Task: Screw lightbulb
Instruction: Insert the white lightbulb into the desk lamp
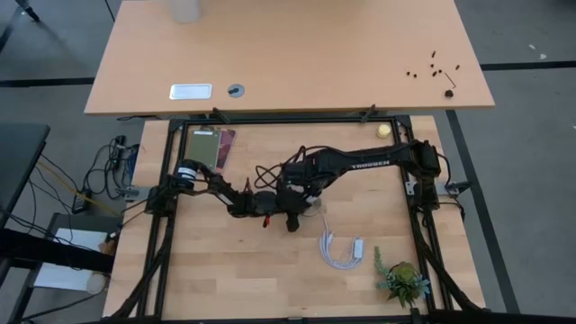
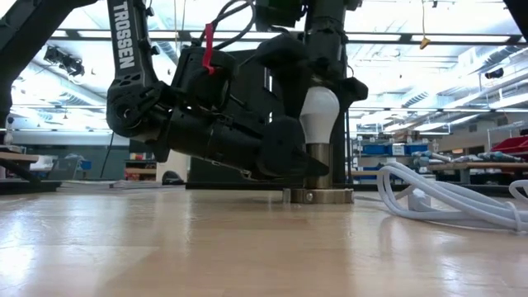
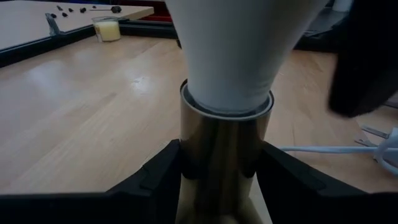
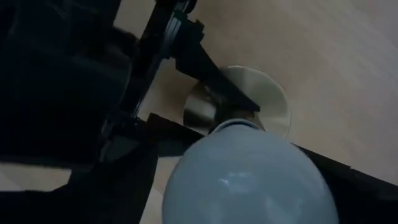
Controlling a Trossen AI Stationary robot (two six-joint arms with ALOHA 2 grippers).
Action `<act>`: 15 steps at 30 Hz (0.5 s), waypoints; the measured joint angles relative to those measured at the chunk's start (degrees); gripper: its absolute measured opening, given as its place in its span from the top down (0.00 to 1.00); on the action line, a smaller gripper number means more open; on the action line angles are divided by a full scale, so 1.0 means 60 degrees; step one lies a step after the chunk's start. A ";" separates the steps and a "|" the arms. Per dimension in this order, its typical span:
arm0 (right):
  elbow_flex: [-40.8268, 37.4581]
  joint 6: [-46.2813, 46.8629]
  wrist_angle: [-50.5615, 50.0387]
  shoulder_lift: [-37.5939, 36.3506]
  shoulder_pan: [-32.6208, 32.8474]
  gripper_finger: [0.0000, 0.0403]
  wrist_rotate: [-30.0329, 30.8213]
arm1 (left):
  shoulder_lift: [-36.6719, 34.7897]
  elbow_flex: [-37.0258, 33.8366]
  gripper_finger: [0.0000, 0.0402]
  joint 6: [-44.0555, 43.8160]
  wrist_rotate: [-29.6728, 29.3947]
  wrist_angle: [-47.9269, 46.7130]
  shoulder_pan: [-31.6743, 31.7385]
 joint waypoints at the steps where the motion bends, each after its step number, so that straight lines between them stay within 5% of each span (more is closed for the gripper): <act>1: 0.0008 -0.0175 -0.0059 -0.0004 -0.0055 0.12 -0.0115 | 0.0000 0.0000 0.54 0.0000 0.0009 0.0000 0.0004; 8: 0.0008 -0.2348 -0.0329 -0.0012 -0.0395 0.04 -0.0854 | 0.0000 -0.0004 0.54 0.0007 0.0071 -0.0007 0.0011; 15: 0.0012 -0.6047 -0.0467 -0.0022 -0.0430 0.03 -0.0361 | 0.0000 -0.0004 0.54 0.0028 0.0085 -0.0007 0.0007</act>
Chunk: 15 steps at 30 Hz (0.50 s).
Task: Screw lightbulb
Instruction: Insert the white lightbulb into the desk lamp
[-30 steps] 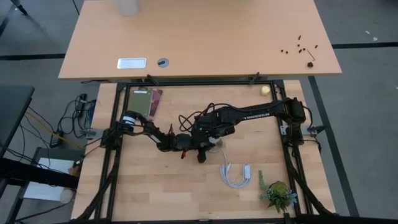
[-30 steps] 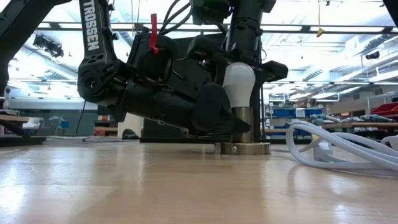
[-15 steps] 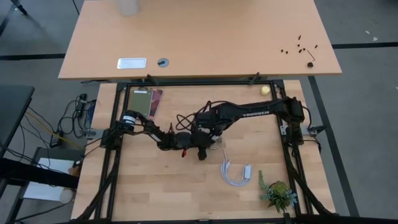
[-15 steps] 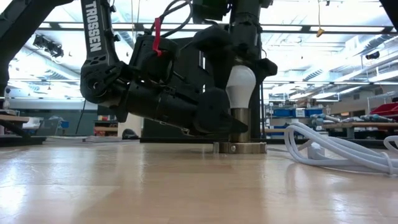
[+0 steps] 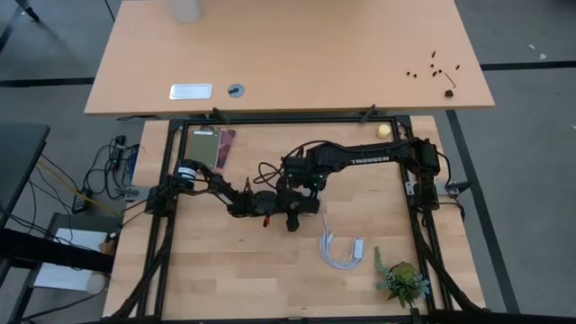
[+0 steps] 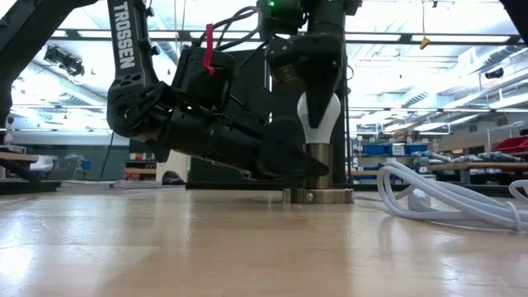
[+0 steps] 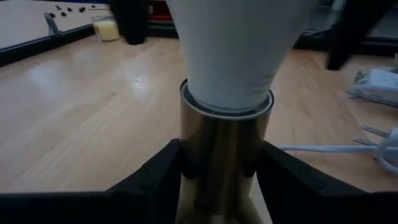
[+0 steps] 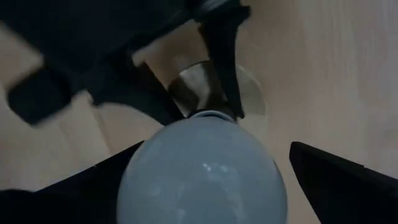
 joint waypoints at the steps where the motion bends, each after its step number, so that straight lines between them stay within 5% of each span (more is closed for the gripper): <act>1: 0.0000 -0.0622 -0.0008 -0.0002 0.0003 0.03 0.0053 | 0.0000 0.0000 0.54 0.0001 0.0004 0.0003 0.0000; 15: 0.0007 -0.8373 -0.0014 -0.0022 0.0675 0.03 0.1246 | 0.0004 0.0076 0.54 0.0260 0.0060 -0.0033 0.0030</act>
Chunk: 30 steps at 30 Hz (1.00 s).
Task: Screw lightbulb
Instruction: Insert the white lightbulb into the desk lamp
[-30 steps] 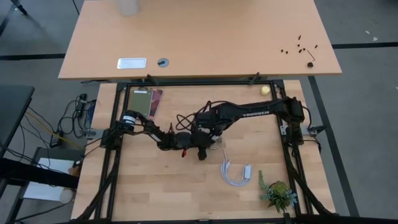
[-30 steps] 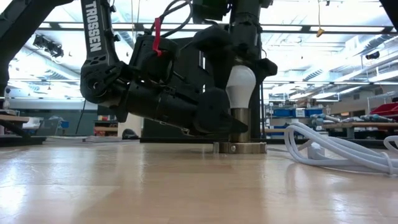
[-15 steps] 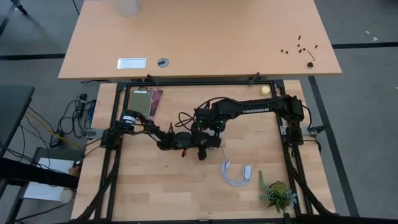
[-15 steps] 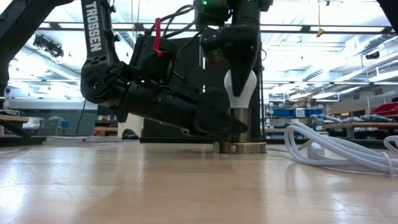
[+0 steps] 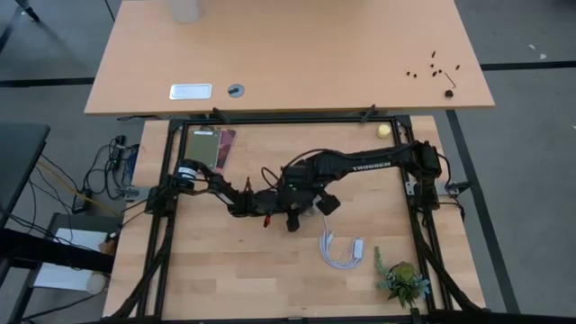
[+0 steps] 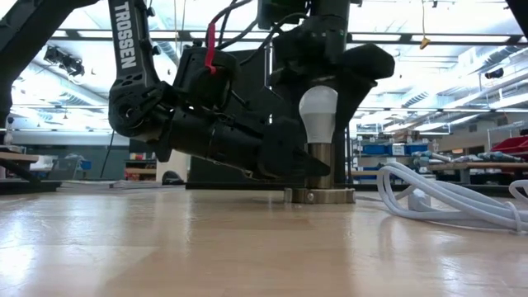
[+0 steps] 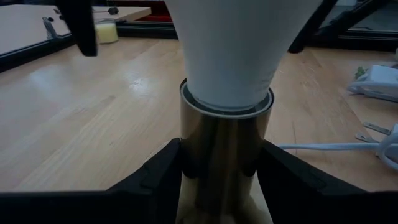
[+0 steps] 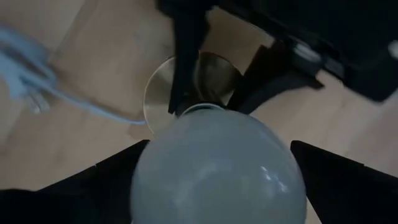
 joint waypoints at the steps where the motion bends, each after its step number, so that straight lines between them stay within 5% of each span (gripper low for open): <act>1: 0.0000 -0.0315 0.0003 0.0000 0.0017 0.03 0.0003 | 0.0000 0.0000 0.54 -0.0004 0.0010 0.0000 0.0007; 9: -0.0010 -0.2566 0.0125 -0.0008 0.0017 0.03 -0.0043 | 0.0000 0.0007 0.53 0.0259 0.0010 0.0015 0.0007; 16: -0.0087 -0.3044 0.0592 -0.0011 0.0092 0.05 -0.0486 | 0.0000 0.0007 0.53 0.0265 0.0005 0.0015 0.0007; 30: -0.0702 -0.3371 0.0943 -0.0044 -0.0100 0.35 -0.0824 | 0.0007 0.0004 0.53 0.0222 -0.0009 -0.0040 0.0007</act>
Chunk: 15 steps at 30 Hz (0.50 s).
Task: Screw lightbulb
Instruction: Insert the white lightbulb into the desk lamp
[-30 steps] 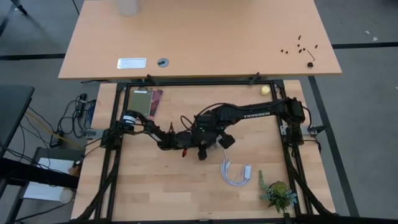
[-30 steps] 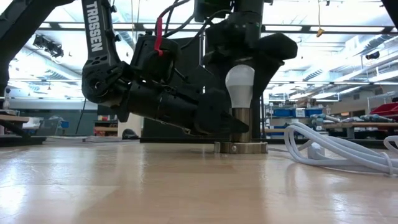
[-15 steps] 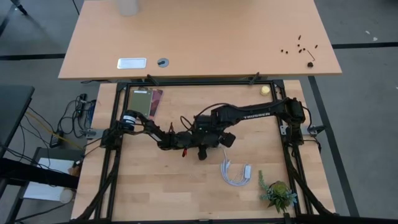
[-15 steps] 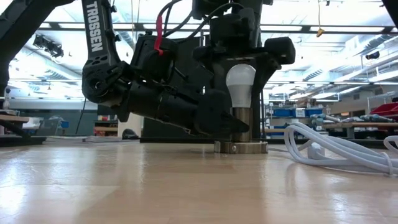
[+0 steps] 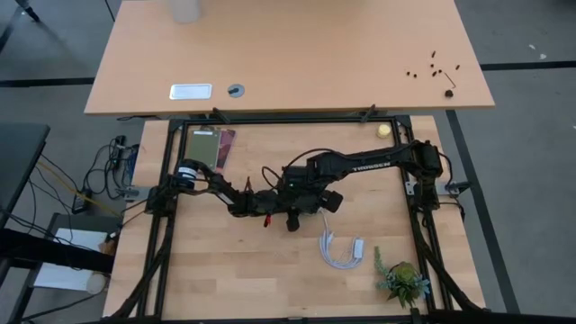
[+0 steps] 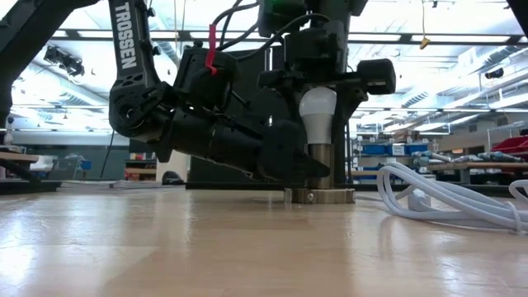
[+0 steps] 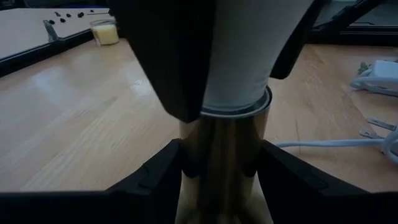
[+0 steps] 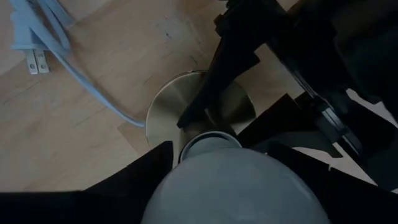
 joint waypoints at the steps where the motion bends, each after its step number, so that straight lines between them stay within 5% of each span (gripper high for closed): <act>1: -0.0026 0.0007 0.0007 0.0000 0.0000 0.37 0.0004 | 0.0000 0.0000 0.53 0.0002 -0.0008 0.0002 0.0000; 8: -0.0059 0.1127 0.0132 0.0000 -0.0002 0.37 -0.0102 | 0.0000 0.0004 0.53 0.0007 -0.0018 -0.0004 0.0000; 15: -0.0072 0.4176 0.0309 0.0011 -0.0003 0.37 -0.0106 | 0.0000 -0.0004 0.53 -0.0007 0.0018 0.0012 0.0000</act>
